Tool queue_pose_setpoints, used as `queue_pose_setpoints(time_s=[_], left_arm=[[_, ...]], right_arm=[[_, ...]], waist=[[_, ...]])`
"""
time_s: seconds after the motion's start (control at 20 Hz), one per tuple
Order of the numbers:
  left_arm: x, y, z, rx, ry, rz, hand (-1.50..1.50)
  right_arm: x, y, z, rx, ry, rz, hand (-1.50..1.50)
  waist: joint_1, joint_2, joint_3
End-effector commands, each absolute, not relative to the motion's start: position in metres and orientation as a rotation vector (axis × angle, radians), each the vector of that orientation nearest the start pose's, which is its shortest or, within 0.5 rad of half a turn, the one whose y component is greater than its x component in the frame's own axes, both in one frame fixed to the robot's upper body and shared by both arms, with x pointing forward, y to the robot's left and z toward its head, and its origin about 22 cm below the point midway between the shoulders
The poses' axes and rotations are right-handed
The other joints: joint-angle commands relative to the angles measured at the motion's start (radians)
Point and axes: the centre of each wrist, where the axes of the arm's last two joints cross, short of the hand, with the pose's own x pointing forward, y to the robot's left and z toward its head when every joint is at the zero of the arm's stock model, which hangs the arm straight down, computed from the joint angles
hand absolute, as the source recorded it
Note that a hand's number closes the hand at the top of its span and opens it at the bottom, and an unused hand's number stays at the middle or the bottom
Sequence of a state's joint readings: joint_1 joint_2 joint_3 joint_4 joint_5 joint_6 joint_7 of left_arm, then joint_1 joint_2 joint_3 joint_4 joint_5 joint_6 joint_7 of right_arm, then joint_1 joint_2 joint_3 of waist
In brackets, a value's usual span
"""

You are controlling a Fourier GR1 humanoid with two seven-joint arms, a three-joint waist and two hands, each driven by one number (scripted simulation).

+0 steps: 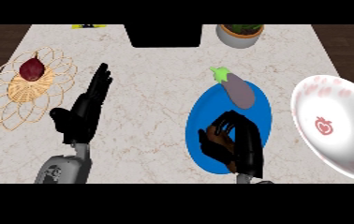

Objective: Pick the sweet potato from the plate and place it in the bowl

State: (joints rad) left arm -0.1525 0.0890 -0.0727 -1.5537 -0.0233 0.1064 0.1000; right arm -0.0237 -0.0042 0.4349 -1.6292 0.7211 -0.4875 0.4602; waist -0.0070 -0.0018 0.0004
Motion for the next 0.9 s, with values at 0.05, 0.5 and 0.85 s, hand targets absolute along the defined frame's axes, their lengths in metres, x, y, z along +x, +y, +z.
queue_pose_setpoints(time_s=[0.05, 0.5, 0.85], left_arm=[[0.266, 0.209, 0.025, 0.075, -1.595, -0.119, 0.0], [0.273, 0.224, 0.032, 0.072, -1.577, -0.103, 0.0], [0.274, 0.206, 0.034, 0.062, -1.602, -0.107, 0.0]], right_arm=[[0.217, -0.114, 0.036, -0.696, -1.659, 0.148, 1.5], [0.21, -0.104, 0.143, -1.03, -1.708, 0.152, 1.5], [0.203, -0.103, 0.211, -1.128, -1.587, 0.132, 1.5]], waist=[[0.006, 0.0, 0.0], [0.002, -0.003, -0.002], [0.008, -0.001, -0.001]])
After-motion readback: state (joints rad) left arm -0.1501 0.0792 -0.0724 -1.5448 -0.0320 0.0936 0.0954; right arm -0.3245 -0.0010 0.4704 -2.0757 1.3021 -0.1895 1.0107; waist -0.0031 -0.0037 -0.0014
